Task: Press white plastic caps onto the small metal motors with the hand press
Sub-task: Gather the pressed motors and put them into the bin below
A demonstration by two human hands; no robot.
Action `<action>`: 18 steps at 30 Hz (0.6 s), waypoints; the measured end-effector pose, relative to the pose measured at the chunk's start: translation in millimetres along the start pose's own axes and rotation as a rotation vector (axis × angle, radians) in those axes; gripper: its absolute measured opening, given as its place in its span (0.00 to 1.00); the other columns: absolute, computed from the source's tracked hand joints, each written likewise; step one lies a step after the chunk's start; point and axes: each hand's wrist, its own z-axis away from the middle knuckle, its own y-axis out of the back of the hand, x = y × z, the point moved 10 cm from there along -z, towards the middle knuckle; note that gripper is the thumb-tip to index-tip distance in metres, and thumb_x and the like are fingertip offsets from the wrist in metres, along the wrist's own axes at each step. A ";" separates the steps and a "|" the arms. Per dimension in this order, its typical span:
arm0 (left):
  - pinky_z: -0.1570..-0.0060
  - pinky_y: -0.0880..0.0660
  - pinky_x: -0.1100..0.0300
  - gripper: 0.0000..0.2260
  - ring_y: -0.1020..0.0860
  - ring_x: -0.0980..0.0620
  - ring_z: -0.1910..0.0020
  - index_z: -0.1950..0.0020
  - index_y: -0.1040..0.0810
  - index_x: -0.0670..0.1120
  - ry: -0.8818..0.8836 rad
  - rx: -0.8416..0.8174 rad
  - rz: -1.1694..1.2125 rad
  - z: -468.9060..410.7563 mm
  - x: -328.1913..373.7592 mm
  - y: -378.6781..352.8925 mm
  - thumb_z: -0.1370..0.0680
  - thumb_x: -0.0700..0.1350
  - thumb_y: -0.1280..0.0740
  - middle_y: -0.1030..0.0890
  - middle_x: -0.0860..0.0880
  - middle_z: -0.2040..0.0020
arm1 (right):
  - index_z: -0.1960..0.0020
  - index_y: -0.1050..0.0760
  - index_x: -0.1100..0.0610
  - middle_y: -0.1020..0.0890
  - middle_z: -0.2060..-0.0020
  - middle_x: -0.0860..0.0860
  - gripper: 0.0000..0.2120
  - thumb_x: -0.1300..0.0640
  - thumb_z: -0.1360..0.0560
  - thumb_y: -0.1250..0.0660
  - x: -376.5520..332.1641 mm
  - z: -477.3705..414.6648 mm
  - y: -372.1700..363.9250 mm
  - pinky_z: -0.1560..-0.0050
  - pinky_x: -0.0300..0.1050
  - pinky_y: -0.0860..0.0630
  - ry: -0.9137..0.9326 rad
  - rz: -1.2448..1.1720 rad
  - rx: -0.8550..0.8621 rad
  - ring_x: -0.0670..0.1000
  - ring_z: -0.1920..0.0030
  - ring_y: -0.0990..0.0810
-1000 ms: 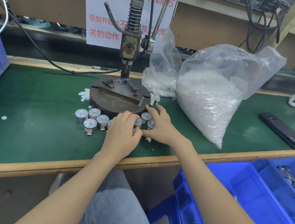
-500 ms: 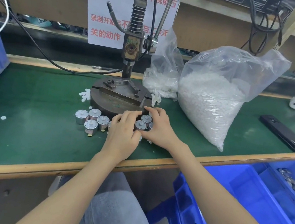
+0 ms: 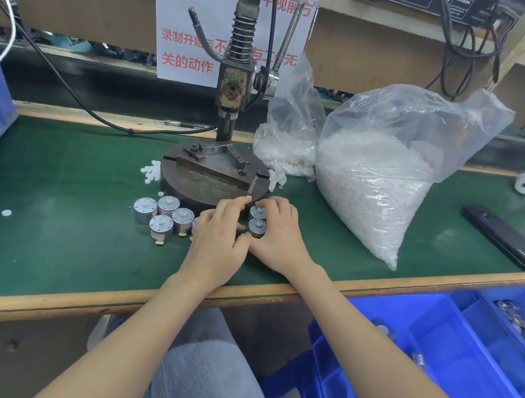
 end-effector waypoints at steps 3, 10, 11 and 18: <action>0.42 0.46 0.65 0.23 0.25 0.48 0.49 0.33 0.32 0.45 -0.013 0.006 -0.026 0.4 -0.6 -1.5 0.27 0.36 0.38 0.27 0.48 0.42 | 0.40 0.30 0.59 0.31 0.42 0.55 0.23 0.51 0.31 0.31 2.6 -0.2 -0.7 0.37 0.41 0.41 -0.030 -0.011 -0.002 0.57 0.37 0.35; 0.42 0.44 0.61 0.22 0.26 0.46 0.47 0.35 0.30 0.44 0.012 0.050 -0.048 1.7 -0.3 2.7 0.29 0.37 0.37 0.28 0.47 0.42 | 0.45 0.30 0.59 0.26 0.48 0.53 0.19 0.46 0.28 0.35 -2.6 -3.1 5.8 0.50 0.49 0.30 -0.074 0.176 0.054 0.56 0.46 0.30; 0.41 0.43 0.60 0.22 0.26 0.46 0.48 0.35 0.30 0.44 0.019 0.052 -0.042 1.7 -0.6 3.5 0.29 0.37 0.37 0.28 0.47 0.42 | 0.46 0.30 0.59 0.25 0.50 0.53 0.17 0.47 0.27 0.36 -3.4 -3.1 8.2 0.52 0.50 0.30 -0.072 0.213 0.067 0.57 0.48 0.29; 0.39 0.40 0.55 0.21 0.26 0.47 0.48 0.36 0.29 0.44 0.040 0.049 -0.043 2.5 -1.6 4.6 0.29 0.38 0.36 0.29 0.48 0.42 | 0.47 0.27 0.57 0.24 0.50 0.51 0.18 0.43 0.26 0.39 1.8 -1.8 6.6 0.50 0.48 0.35 -0.111 0.290 0.072 0.54 0.47 0.27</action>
